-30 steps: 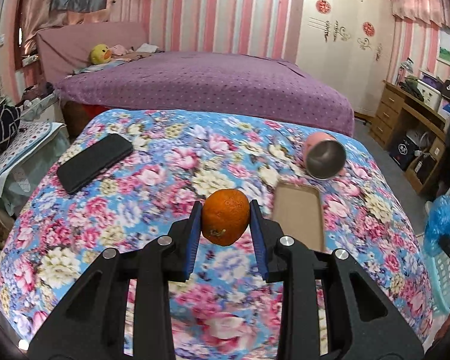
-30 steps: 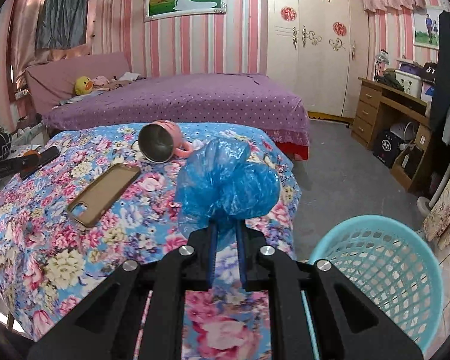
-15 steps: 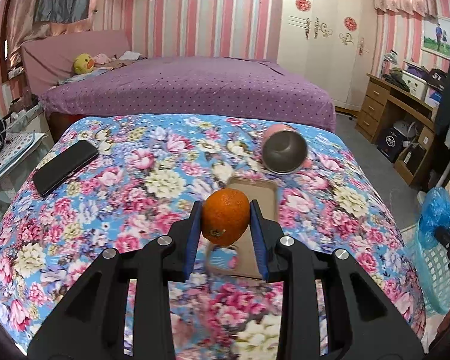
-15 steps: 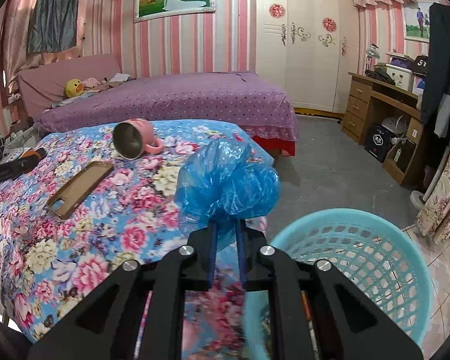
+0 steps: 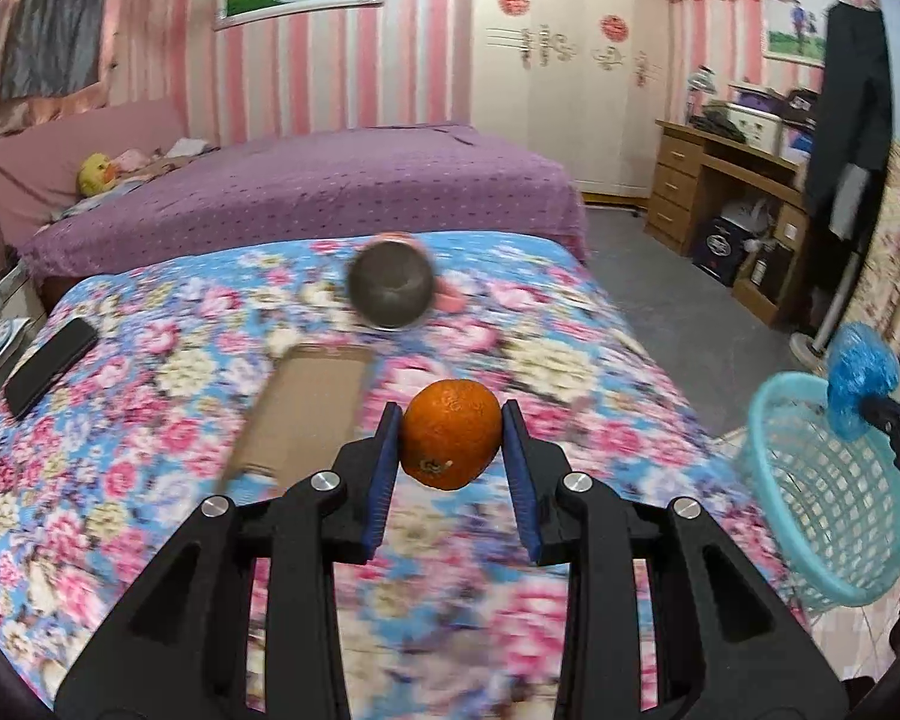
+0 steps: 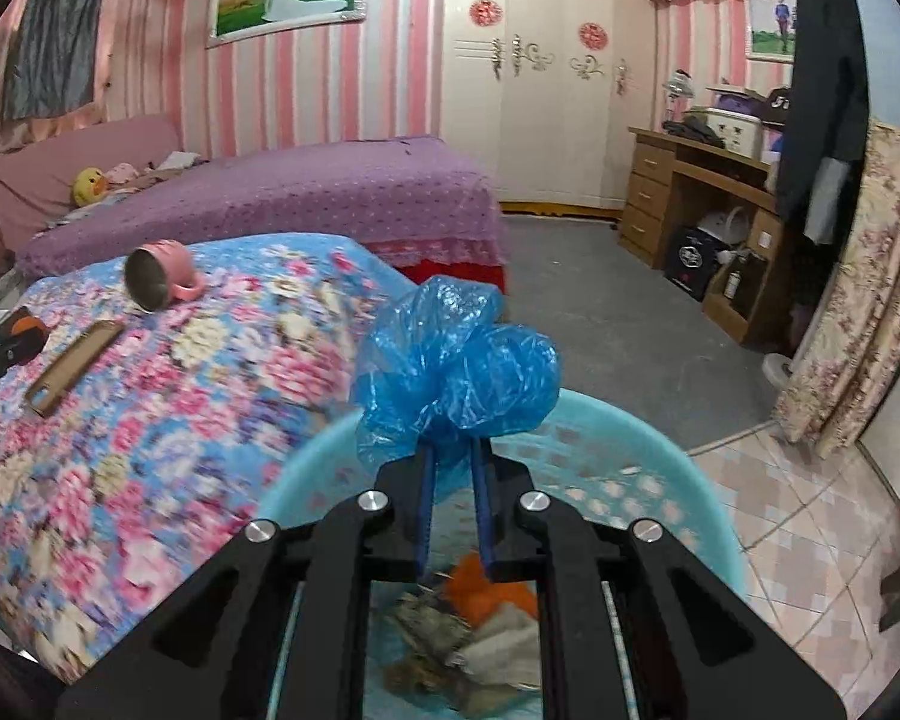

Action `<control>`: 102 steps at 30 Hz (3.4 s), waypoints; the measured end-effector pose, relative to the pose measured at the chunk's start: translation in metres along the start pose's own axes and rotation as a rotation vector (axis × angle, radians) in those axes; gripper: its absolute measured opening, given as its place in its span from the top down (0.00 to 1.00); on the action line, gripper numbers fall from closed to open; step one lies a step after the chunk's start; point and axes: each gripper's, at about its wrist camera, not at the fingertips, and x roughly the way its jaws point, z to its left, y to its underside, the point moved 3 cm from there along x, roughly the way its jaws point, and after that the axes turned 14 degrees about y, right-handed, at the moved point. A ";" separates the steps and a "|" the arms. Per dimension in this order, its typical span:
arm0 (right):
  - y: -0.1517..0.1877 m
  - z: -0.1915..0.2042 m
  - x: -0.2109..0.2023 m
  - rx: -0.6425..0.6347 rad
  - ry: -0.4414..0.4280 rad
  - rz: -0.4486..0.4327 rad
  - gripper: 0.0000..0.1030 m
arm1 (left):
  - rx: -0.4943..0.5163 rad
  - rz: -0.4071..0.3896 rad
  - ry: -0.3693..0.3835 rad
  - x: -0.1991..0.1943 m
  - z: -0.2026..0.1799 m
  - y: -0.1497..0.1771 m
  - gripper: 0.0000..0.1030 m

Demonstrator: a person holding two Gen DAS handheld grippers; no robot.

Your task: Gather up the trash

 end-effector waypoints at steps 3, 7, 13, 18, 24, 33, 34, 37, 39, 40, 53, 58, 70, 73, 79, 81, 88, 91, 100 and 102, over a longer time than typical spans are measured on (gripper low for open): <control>0.006 -0.026 0.003 0.025 0.023 0.005 0.88 | 0.017 -0.006 0.043 0.007 -0.030 0.007 0.69; 0.014 -0.054 0.007 0.054 0.047 0.021 0.88 | 0.031 -0.010 0.104 0.016 -0.068 0.015 0.69; 0.024 -0.083 0.011 0.080 0.077 0.034 0.88 | 0.099 0.031 0.170 0.034 -0.135 0.026 0.68; 0.030 -0.090 0.015 0.077 0.081 0.046 0.88 | 0.132 0.041 0.218 0.043 -0.178 0.028 0.68; 0.032 -0.095 0.015 0.089 0.080 0.049 0.88 | 0.126 0.062 0.262 0.054 -0.202 0.023 0.66; 0.032 -0.096 0.016 0.098 0.089 0.052 0.88 | 0.145 0.029 0.190 0.052 -0.190 0.013 0.11; 0.032 -0.096 0.017 0.098 0.089 0.052 0.88 | 0.143 0.023 0.176 0.051 -0.185 0.012 0.09; 0.032 -0.095 0.017 0.096 0.087 0.049 0.88 | 0.121 0.017 0.157 0.047 -0.171 0.010 0.07; 0.031 -0.093 0.017 0.094 0.087 0.048 0.88 | 0.098 0.020 0.150 0.045 -0.159 0.008 0.07; 0.030 -0.092 0.017 0.093 0.087 0.047 0.88 | 0.092 0.019 0.146 0.044 -0.155 0.007 0.06; 0.021 -0.067 0.005 0.117 0.104 -0.006 0.13 | 0.094 -0.024 0.071 0.005 -0.110 0.006 0.05; 0.016 -0.053 -0.008 0.128 0.105 -0.016 0.05 | 0.082 -0.042 0.040 -0.022 -0.083 0.008 0.05; -0.006 0.019 -0.077 0.145 -0.022 -0.093 0.04 | 0.058 -0.112 -0.060 -0.109 -0.007 0.022 0.05; 0.005 0.045 -0.100 0.140 -0.070 -0.100 0.04 | 0.048 -0.124 -0.076 -0.128 0.007 0.030 0.05; 0.023 0.089 -0.134 0.082 -0.097 -0.138 0.04 | 0.040 -0.131 -0.100 -0.151 0.024 0.056 0.05; 0.027 0.103 -0.142 0.054 -0.117 -0.161 0.04 | 0.047 -0.138 -0.118 -0.156 0.027 0.064 0.05; 0.035 0.131 -0.157 0.017 -0.147 -0.203 0.04 | 0.011 -0.157 -0.113 -0.162 0.047 0.073 0.05; 0.034 0.138 -0.162 0.002 -0.145 -0.223 0.04 | -0.007 -0.161 -0.115 -0.163 0.055 0.074 0.05; 0.029 0.144 -0.166 0.003 -0.138 -0.257 0.04 | -0.042 -0.181 -0.120 -0.165 0.066 0.070 0.05; 0.029 0.145 -0.167 -0.005 -0.128 -0.268 0.04 | -0.040 -0.177 -0.120 -0.164 0.066 0.070 0.05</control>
